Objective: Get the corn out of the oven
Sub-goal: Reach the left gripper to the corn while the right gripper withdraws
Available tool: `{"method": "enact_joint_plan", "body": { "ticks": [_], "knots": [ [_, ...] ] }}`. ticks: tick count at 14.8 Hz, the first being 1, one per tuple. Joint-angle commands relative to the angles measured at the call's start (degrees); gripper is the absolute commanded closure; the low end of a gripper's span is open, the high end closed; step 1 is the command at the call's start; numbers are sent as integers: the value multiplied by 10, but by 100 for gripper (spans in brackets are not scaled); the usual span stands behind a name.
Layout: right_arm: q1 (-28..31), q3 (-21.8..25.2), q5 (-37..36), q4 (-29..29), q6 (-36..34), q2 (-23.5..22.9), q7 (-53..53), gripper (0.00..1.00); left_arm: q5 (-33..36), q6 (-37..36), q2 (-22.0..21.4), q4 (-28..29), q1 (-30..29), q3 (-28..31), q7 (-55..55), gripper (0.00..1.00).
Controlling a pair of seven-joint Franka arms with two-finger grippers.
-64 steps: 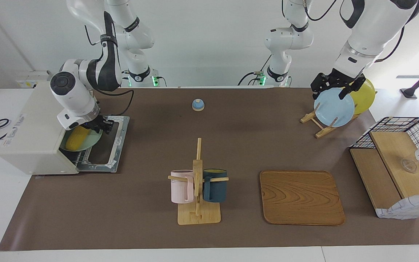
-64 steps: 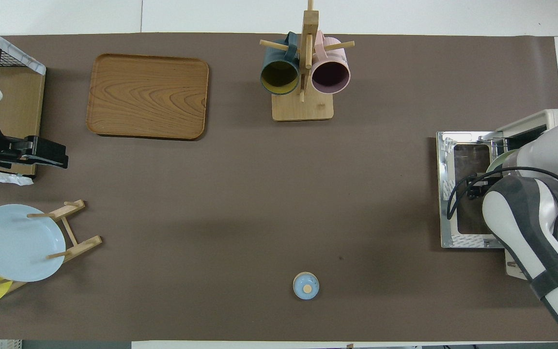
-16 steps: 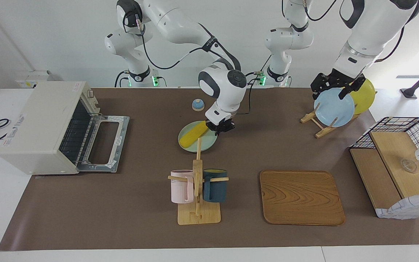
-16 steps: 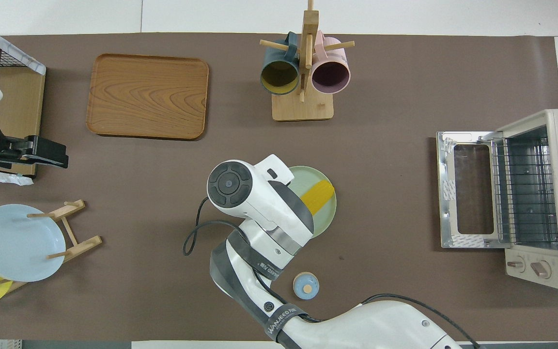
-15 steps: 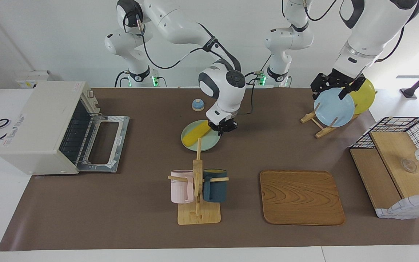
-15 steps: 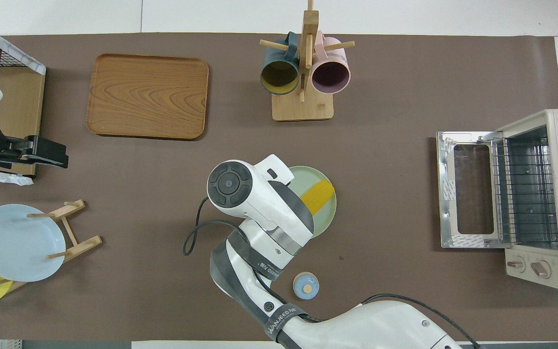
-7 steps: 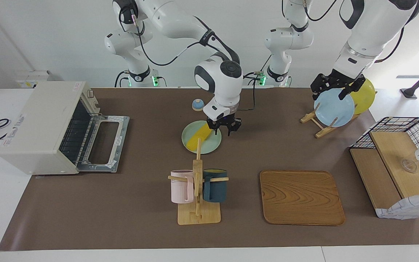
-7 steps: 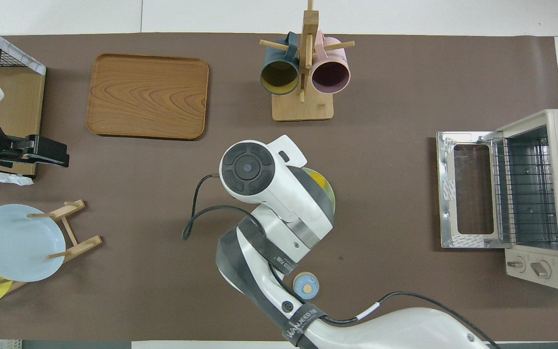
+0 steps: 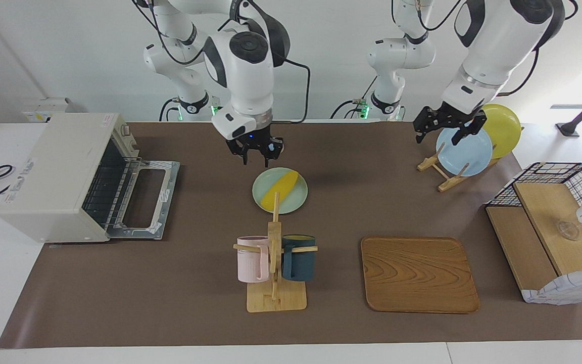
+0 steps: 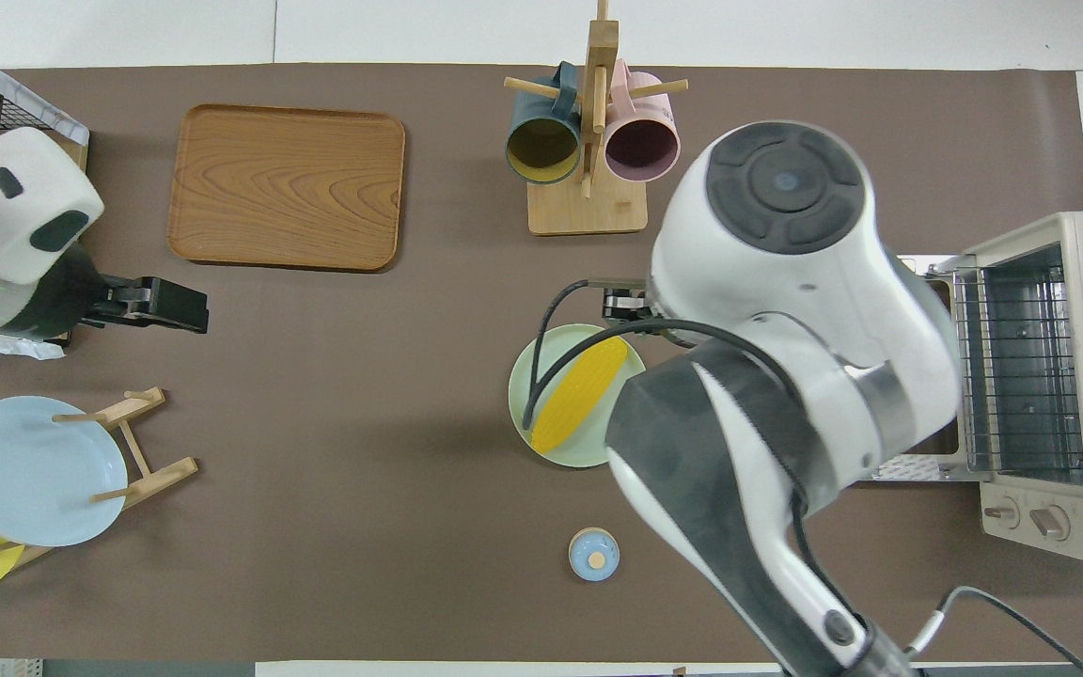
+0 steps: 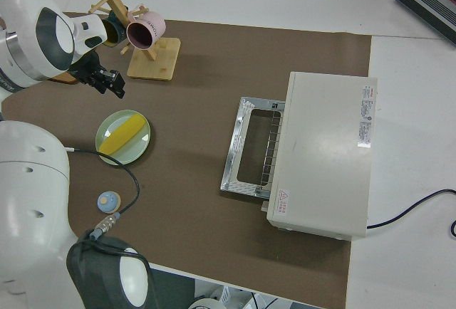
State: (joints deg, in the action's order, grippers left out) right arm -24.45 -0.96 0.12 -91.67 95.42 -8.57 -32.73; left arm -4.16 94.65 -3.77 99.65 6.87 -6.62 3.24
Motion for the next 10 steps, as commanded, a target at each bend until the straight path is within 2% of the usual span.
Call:
{"method": "enact_joint_plan", "body": {
  "ticks": [1,3,4,7,10],
  "knots": [
    [70,-7,27,-15,-55,47,96,36,-33,61,-19,63,52,5,-4,0],
    [106,-7,27,-15,-84,63,138,19,-44,90,-20,89,97,4,-4,0],
    [120,-5,27,-15,-96,68,151,0,-52,97,-19,94,116,4,-4,0],
    [166,-1,44,9,-111,70,159,0,-59,150,1,119,182,4,-6,0],
    [200,0,45,25,-134,66,219,0,-83,185,53,114,220,4,-49,0]
  ]
}}
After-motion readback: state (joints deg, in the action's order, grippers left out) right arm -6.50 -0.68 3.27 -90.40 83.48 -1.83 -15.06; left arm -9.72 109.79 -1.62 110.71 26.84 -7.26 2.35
